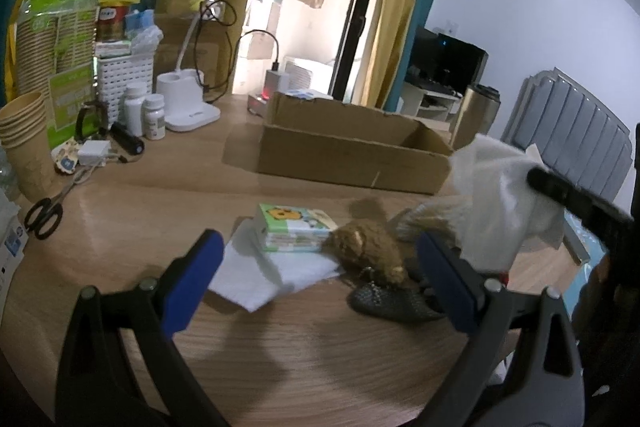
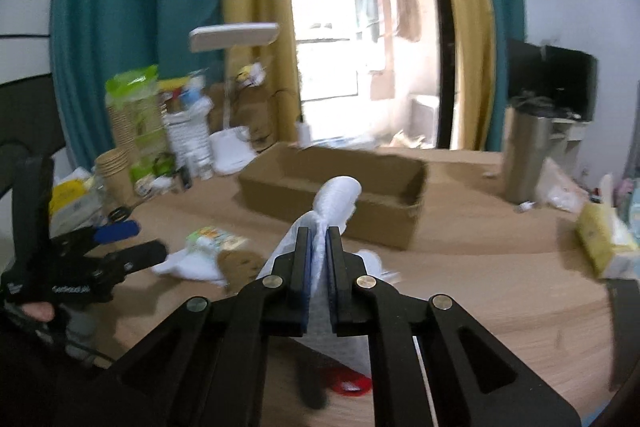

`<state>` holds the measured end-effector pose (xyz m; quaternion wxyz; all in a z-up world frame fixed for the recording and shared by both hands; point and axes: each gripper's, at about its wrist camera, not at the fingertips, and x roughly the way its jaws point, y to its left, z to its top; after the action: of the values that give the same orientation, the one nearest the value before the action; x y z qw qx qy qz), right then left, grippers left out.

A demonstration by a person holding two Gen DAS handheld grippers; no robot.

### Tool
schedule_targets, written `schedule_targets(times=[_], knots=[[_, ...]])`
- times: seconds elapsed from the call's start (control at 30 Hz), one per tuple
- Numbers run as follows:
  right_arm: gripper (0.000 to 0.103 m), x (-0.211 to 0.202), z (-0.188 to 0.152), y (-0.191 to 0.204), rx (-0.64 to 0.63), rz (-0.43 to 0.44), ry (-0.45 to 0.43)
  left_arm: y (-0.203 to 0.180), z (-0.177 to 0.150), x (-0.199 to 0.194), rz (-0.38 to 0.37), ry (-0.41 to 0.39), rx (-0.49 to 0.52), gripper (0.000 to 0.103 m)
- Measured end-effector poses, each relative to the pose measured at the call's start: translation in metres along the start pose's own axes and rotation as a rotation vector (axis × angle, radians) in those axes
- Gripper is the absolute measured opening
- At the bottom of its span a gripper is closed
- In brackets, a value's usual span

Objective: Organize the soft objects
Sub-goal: 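Move the left gripper toward the grey socks while the right gripper lifts the towel, then close the left gripper on the grey socks while the right gripper reopens over the towel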

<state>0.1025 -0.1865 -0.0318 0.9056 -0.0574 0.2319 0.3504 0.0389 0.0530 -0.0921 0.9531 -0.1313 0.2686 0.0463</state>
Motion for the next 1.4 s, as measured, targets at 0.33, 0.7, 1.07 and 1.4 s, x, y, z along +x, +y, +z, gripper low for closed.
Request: schedule_targets(times=[0.33, 0.7, 1.07, 1.4], knots=[[0.008, -0.002, -0.015, -0.053, 0.06, -0.162, 0.024, -0.023, 0.0, 0.011, -0.025, 0.035, 0.06, 0.099], [0.008, 0.005, -0.058, -0.097, 0.122, -0.259, 0.128, -0.075, -0.012, 0.031, -0.107, 0.133, 0.193, 0.099], [0.009, 0.004, -0.076, -0.111, 0.15, -0.266, 0.154, -0.115, -0.021, 0.05, -0.173, 0.173, 0.322, 0.098], [0.057, -0.005, -0.078, -0.119, 0.153, -0.291, 0.141, -0.128, -0.027, 0.068, -0.178, 0.24, 0.367, 0.083]])
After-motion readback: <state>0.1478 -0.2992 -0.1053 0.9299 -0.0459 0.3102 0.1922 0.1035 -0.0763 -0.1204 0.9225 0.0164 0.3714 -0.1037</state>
